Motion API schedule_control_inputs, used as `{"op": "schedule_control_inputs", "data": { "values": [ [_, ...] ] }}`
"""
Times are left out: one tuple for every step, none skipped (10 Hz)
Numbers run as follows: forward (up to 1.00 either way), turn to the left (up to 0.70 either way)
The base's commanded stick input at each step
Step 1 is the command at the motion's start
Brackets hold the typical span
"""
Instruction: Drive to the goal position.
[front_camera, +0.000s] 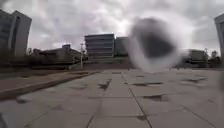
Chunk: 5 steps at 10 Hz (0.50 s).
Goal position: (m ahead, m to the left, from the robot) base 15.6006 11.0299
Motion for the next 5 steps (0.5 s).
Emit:
{"op": "schedule_control_inputs", "data": {
  "values": [
    [0.70,0.00],
    [0.70,0.00],
    [0.70,0.00],
    [0.70,0.00],
    [0.70,0.00]
  ]
}}
